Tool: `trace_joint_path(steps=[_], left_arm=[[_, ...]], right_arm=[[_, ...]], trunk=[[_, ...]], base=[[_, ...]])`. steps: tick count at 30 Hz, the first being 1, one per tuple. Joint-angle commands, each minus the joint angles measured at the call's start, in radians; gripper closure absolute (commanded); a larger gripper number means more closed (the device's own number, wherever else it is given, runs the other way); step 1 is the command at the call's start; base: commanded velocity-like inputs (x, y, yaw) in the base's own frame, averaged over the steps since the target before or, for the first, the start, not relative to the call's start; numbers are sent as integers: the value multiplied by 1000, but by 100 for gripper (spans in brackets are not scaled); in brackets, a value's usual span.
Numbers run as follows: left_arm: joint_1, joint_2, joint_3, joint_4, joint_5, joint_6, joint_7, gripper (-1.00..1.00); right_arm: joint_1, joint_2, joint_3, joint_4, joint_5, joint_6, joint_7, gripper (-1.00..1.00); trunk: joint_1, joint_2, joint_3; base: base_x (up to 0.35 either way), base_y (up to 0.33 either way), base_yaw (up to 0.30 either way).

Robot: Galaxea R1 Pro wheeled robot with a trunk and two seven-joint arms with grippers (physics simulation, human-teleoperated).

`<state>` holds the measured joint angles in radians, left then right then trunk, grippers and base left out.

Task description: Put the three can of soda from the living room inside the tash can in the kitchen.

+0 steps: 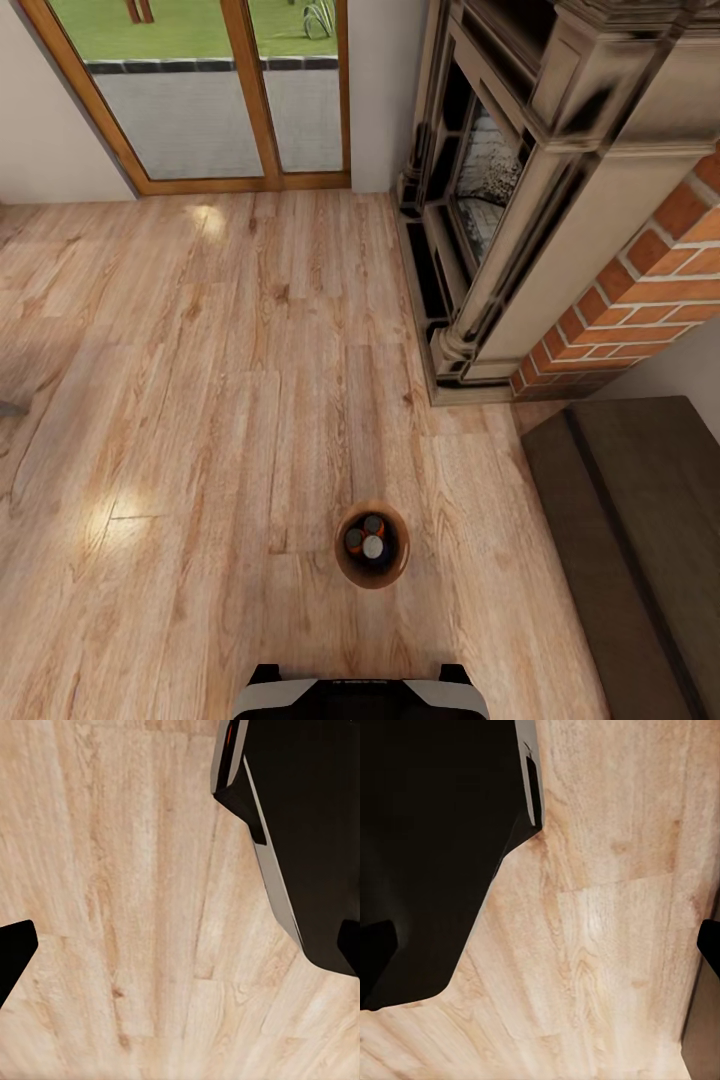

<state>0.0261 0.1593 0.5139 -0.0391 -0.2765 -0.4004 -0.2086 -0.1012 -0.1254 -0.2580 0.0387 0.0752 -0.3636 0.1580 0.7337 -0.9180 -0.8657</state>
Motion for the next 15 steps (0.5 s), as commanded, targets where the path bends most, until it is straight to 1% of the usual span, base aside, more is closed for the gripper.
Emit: trace_joint_path(steps=[1,15], left_arm=[[0,0,0,0,0,0,0,-100],[0,0,0,0,0,0,0,-100]], right_arm=[[0,0,0,0,0,0,0,-100],[0,0,0,0,0,0,0,-100]], trunk=[[0,0,0],[0,0,0]], base=[[0,0,0],[0,0,0]])
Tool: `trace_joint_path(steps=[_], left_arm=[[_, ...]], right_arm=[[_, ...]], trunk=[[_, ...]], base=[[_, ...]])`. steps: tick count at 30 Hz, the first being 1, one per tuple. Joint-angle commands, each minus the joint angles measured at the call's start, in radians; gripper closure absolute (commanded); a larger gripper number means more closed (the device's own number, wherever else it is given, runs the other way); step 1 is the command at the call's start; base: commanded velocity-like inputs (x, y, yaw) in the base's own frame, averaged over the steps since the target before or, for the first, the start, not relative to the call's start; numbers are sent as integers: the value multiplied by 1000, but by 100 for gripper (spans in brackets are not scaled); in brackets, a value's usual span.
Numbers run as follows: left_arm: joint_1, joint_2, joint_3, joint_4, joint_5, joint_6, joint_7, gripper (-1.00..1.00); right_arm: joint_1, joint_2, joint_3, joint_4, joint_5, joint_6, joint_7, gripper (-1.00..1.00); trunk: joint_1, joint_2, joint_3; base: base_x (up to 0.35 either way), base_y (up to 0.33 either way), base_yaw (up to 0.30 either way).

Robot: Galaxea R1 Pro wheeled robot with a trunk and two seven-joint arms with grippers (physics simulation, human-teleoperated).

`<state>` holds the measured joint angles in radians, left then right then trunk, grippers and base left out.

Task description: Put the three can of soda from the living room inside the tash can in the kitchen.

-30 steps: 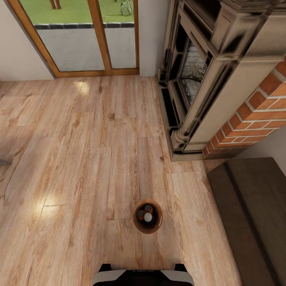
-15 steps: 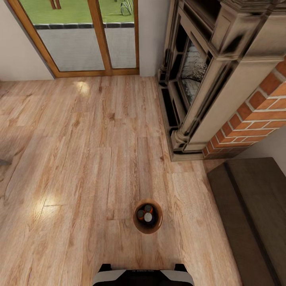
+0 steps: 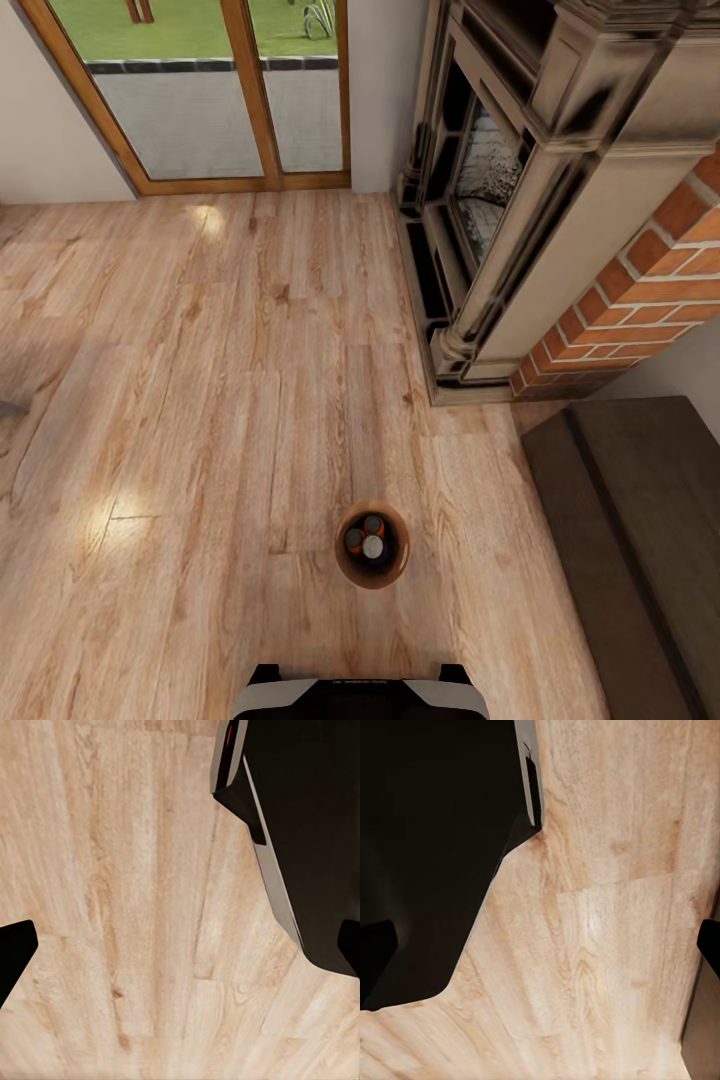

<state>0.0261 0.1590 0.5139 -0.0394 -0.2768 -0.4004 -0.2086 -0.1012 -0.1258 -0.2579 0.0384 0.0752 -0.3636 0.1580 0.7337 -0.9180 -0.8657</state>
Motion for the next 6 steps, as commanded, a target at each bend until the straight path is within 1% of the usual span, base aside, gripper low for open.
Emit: trace_joint_path(steps=[1,6], left_arm=[[0,0,0,0,0,0,0,-100],[0,-1,0,1,-1,0,0,-100]], right_arm=[[0,0,0,0,0,0,0,-100],[0,0,0,0,0,0,0,-100]], trunk=[[0,0,0],[0,0,0]], base=[[0,0,0],[0,0,0]])
